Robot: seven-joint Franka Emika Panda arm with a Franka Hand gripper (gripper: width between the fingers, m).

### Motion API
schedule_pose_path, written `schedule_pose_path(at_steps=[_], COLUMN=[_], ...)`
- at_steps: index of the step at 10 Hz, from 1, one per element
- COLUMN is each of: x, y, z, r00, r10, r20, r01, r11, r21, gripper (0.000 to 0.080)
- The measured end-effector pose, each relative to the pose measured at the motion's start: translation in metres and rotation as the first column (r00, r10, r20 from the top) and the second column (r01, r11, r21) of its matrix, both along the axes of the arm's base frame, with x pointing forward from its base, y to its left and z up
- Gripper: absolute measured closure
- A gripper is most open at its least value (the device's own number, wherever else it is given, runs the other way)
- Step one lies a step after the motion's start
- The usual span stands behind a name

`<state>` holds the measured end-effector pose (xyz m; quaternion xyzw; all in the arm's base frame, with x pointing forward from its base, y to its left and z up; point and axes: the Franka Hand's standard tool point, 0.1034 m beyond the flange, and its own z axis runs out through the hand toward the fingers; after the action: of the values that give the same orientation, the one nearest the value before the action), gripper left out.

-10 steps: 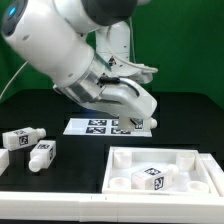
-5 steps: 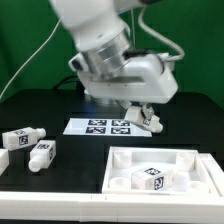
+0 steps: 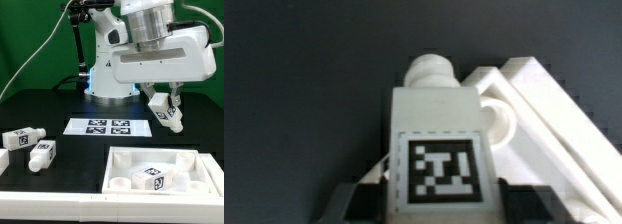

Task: Assemble one leg

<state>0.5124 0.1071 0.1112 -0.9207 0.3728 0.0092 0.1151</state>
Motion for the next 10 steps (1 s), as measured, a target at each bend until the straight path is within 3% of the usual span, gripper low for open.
schedule_pose_path(at_steps=[2, 5, 7, 10], x=[0.001, 0.033, 0.049, 0.051], y=[0.011, -0.009, 0.001, 0.006], z=[-0.001, 0.01, 0.018, 0.017], r00=[0.997, 0.965, 0.91, 0.906], r10=[0.011, 0.229, 0.387, 0.364], r20=[0.073, 0.127, 0.148, 0.218], r01=[-0.008, -0.216, -0.358, -0.321], r11=[0.999, 0.97, 0.914, 0.924], r21=[-0.036, -0.112, -0.189, -0.208], gripper=[0.0517, 0.0517, 0.0517, 0.0517])
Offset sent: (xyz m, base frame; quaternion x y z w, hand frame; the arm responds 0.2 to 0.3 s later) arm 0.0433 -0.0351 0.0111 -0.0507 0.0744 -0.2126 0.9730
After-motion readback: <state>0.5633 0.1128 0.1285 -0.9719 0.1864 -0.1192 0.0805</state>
